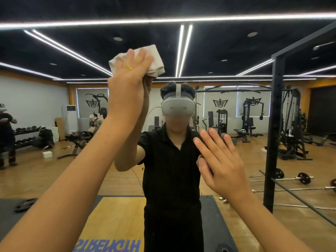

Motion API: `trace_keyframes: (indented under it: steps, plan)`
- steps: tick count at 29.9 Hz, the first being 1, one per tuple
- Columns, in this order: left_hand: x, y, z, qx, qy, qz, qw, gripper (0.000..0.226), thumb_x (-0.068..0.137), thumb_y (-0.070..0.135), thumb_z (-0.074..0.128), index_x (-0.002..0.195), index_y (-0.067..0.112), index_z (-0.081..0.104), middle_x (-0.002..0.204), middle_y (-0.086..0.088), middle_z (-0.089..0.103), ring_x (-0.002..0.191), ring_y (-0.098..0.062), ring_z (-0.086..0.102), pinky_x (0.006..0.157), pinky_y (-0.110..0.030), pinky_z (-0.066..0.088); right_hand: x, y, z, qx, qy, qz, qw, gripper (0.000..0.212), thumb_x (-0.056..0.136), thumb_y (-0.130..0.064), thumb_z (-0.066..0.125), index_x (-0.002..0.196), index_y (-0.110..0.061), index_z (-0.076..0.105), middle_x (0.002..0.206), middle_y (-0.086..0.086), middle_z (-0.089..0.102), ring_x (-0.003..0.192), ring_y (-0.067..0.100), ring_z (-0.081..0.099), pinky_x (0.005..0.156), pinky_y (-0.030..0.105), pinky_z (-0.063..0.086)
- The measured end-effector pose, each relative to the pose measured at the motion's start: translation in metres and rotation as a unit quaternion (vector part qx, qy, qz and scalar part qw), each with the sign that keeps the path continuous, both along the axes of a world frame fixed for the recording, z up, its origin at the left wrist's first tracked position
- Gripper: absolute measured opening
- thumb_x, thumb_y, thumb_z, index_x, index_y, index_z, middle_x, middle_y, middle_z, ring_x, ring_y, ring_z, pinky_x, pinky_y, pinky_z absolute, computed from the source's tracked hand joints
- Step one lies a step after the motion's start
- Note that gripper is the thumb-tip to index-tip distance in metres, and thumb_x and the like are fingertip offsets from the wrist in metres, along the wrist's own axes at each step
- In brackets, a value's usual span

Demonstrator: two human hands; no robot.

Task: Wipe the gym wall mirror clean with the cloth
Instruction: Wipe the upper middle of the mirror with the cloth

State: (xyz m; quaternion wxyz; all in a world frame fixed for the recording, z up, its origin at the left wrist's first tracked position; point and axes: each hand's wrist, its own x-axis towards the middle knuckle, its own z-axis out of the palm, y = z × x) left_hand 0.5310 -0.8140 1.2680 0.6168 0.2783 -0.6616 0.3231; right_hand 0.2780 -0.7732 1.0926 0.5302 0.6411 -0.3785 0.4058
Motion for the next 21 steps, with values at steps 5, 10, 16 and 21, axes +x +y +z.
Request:
trace_keyframes:
  steps: [5,10,16,21]
  plan:
    - [0.013,0.003,-0.043,0.010,-0.038,-0.016,0.999,0.042,0.102,0.019,0.044,0.139,0.008,0.061,0.145,-0.017,0.057,0.135,-0.042,0.053,0.101,-0.065,0.051,-0.001,0.000,0.000,0.000,0.001,-0.002,1.000,0.045,0.105,-0.024,0.047,0.147,-0.009,0.054,0.158,0.013,0.044,0.152,0.028,0.035,0.126,0.050,0.024]
    - [0.022,0.002,-0.086,-0.013,-0.085,-0.015,0.996,0.038,0.101,0.012,0.056,0.138,0.006,0.062,0.144,-0.015,0.058,0.137,-0.040,0.051,0.106,-0.062,0.048,0.001,0.001,0.000,0.003,-0.002,-0.001,1.000,0.044,0.108,-0.026,0.042,0.148,-0.009,0.054,0.158,0.013,0.044,0.152,0.028,0.035,0.126,0.050,0.024]
    - [-0.003,0.008,-0.009,-0.061,-0.055,-0.018,0.997,0.038,0.104,0.019,0.048,0.138,0.007,0.061,0.148,-0.018,0.055,0.140,-0.042,0.047,0.112,-0.049,0.040,0.000,0.001,0.000,0.004,-0.002,-0.002,1.000,0.045,0.106,-0.024,0.045,0.148,-0.009,0.053,0.159,0.013,0.044,0.152,0.028,0.035,0.126,0.050,0.023]
    - [-0.026,0.009,-0.022,-0.007,-0.058,-0.031,0.998,0.048,0.098,0.022,0.036,0.135,0.009,0.064,0.145,-0.018,0.058,0.137,-0.043,0.051,0.109,-0.049,0.039,0.001,0.002,0.001,0.005,-0.003,0.004,1.000,0.044,0.107,-0.024,0.044,0.147,-0.009,0.054,0.159,0.013,0.044,0.152,0.028,0.035,0.126,0.051,0.024]
